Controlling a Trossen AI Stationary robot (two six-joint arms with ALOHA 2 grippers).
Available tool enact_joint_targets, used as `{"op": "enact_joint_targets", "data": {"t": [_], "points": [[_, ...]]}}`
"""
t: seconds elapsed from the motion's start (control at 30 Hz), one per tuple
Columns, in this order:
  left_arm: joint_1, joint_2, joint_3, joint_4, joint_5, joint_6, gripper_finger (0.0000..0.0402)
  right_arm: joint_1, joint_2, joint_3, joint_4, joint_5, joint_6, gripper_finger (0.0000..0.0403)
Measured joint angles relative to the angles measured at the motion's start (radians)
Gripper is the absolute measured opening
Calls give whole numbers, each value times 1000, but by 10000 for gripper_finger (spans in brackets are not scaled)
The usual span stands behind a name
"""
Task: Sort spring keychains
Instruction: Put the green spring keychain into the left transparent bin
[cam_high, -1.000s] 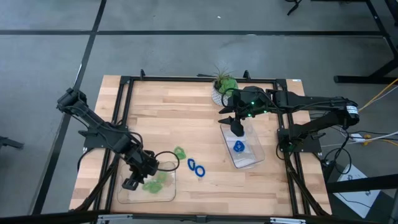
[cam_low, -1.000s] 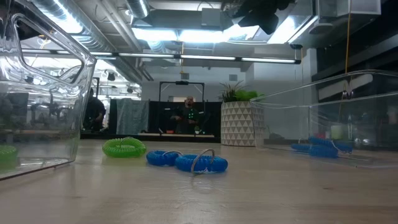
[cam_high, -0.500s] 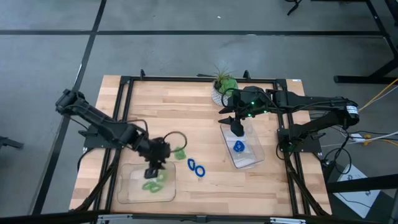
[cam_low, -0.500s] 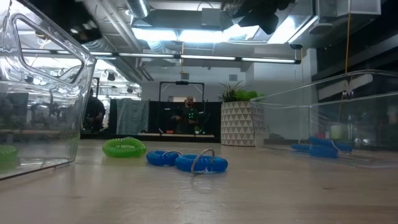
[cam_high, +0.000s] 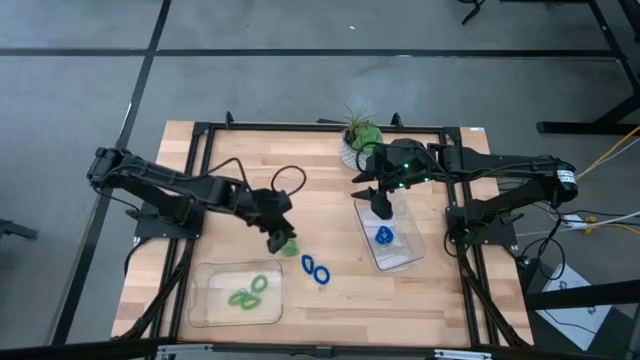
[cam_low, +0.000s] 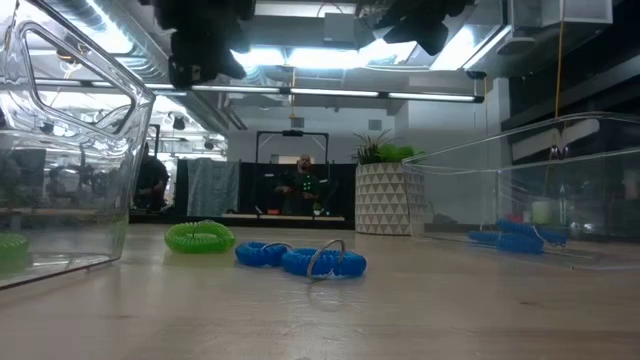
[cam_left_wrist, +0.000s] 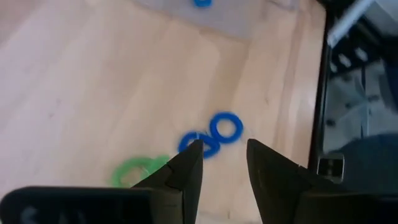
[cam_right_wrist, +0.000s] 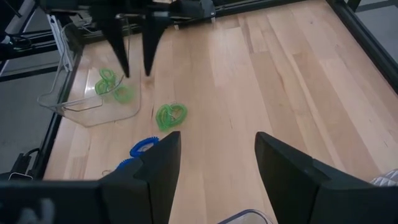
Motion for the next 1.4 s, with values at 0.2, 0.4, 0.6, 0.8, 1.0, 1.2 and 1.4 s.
{"op": "enact_joint_targets", "data": {"t": [0.2,0.4,0.6,0.8,1.0,1.2,1.4], "points": [[29,0,0,3,-1,-41,115,0,0,0,-38,1,-29,205],[29,53,0,0,-10,-41,115,0,0,0,-102,1,-56,205],[38,178,0,-9,-1,-8,115,0,0,0,-158,8,-56,205],[37,301,0,-6,45,-9,115,0,0,0,-189,10,-56,205],[37,355,10,-23,90,-8,115,0,0,0,-198,10,-57,205],[38,379,45,-51,74,74,115,0,0,0,-197,10,-68,205],[38,397,47,-78,93,149,115,0,0,0,-201,10,-79,205]]}}
